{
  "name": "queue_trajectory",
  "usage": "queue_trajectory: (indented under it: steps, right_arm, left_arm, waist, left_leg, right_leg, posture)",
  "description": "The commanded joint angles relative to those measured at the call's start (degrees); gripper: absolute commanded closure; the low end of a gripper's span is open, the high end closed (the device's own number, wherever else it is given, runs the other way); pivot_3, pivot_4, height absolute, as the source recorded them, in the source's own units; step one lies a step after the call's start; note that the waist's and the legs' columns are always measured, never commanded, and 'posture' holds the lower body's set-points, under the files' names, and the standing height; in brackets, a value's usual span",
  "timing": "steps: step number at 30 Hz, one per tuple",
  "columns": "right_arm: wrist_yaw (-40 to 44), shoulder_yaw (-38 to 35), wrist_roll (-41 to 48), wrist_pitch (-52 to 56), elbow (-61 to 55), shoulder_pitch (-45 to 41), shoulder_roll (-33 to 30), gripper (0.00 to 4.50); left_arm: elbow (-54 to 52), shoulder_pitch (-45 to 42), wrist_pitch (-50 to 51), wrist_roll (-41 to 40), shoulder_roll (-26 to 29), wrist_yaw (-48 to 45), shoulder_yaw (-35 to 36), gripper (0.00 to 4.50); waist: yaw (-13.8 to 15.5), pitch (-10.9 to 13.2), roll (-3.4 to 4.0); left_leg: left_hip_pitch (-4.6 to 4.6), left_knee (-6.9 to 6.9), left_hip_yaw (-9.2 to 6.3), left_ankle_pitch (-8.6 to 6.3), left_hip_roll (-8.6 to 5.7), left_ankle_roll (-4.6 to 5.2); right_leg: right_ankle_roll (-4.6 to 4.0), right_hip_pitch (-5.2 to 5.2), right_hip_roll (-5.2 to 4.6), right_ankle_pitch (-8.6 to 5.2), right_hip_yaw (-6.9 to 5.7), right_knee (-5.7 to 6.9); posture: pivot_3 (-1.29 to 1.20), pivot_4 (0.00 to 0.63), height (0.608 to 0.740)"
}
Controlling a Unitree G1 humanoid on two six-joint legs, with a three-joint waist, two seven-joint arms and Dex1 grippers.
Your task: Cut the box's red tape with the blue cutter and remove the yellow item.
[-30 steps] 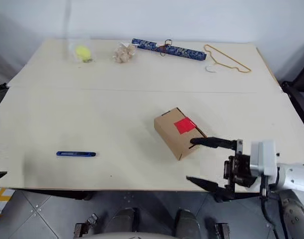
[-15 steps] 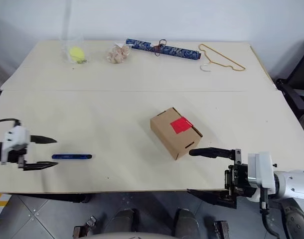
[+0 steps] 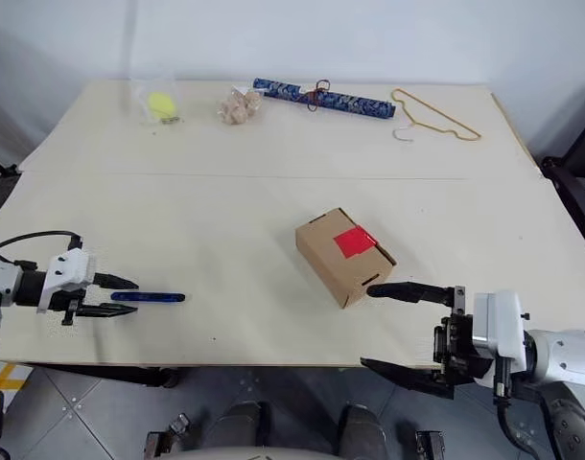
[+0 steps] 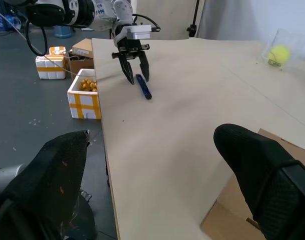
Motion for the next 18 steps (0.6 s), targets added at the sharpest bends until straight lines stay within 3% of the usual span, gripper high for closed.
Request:
queue_trajectory:
  steps: [1, 9, 14, 18]
  right_arm:
    - [-0.20, -0.65, 0.28, -0.48, -2.20, 0.55, -0.66, 0.00]
    - [0.24, -0.23, 0.45, -0.44, -1.86, 0.67, -1.03, 0.00]
    - [0.29, 0.67, 0.28, -0.32, -1.38, 0.15, -1.11, 0.00]
    - [0.46, 0.30, 0.39, -0.23, -1.10, 0.30, -1.43, 0.00]
  left_arm:
    - [-1.72, 1.96, 1.05, -0.39, -1.22, -2.81, -1.01, 3.07]
    - [-4.35, 3.39, 1.93, -0.36, -1.10, -1.92, -1.26, 3.07]
    - [-7.65, 4.93, 3.23, -0.84, -1.91, -0.77, -1.31, 4.10]
    - [-12.84, 5.50, 6.07, -2.20, -2.78, -0.06, -0.89, 4.10]
  waist:
    - [0.02, -0.01, 0.02]
    - [0.02, -0.01, 0.03]
    - [0.02, -0.01, 0.03]
    - [0.14, -0.01, 0.03]
  left_leg:
    - [0.04, 0.00, 0.00, 0.01, 0.00, 0.01]
    - [0.07, -0.01, 0.05, -0.01, 0.01, 0.04]
    - [0.08, 0.00, 0.08, -0.02, 0.01, 0.05]
    - [0.07, 0.01, 0.09, -0.02, 0.00, 0.06]
  right_leg:
    - [-0.03, 0.02, 0.00, 0.02, 0.01, 0.02]
    - [-0.05, 0.04, 0.00, 0.03, 0.06, 0.00]
    - [-0.05, 0.04, 0.00, 0.04, 0.09, -0.01]
    - [-0.05, 0.04, -0.01, 0.04, 0.11, -0.02]
  posture:
    - [0.00, 0.150, 0.740]
    - [0.00, 0.150, 0.740]
    - [0.00, 0.150, 0.740]
    - [0.00, 0.150, 0.740]
